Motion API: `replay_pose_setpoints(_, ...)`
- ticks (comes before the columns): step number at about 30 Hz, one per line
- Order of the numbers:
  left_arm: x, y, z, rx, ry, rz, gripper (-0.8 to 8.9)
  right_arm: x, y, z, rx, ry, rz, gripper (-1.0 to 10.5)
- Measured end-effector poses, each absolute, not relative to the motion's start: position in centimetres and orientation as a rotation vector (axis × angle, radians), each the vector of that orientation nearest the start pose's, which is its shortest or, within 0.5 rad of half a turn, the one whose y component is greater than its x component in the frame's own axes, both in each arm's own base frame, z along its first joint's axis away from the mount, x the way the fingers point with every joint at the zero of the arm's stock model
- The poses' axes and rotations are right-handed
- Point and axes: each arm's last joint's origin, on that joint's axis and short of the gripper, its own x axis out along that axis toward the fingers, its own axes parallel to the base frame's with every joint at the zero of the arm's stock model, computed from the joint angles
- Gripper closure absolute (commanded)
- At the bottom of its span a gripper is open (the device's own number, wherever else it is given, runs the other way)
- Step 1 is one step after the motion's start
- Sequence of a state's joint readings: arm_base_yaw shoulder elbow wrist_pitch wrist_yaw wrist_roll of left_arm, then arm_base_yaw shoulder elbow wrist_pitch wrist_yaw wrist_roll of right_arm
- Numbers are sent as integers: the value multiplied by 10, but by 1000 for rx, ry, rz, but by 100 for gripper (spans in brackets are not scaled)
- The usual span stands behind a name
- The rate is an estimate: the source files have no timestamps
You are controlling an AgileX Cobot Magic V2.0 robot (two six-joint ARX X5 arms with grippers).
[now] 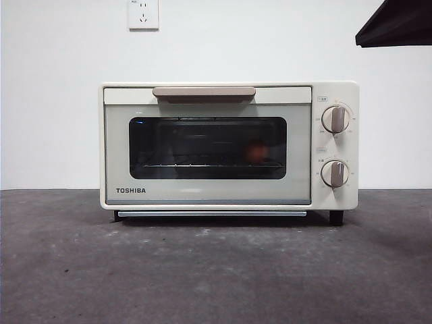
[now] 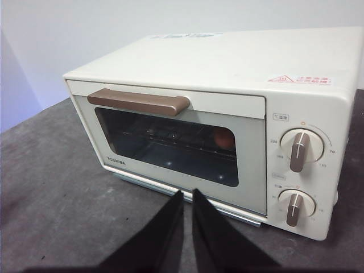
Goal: Eggoven
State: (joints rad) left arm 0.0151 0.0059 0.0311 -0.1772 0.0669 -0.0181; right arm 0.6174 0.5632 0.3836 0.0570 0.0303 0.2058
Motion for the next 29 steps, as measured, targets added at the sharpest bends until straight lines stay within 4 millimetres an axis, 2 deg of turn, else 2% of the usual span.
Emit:
replay_pose_setpoints(24, 95, 0, 157, -50, 151, -48, 806, 118, 83, 248, 160, 177, 571, 943)
replay_pose_setpoints(29, 95, 0, 157, -50, 151, -48, 806, 111, 66, 258, 163, 85, 511, 943)
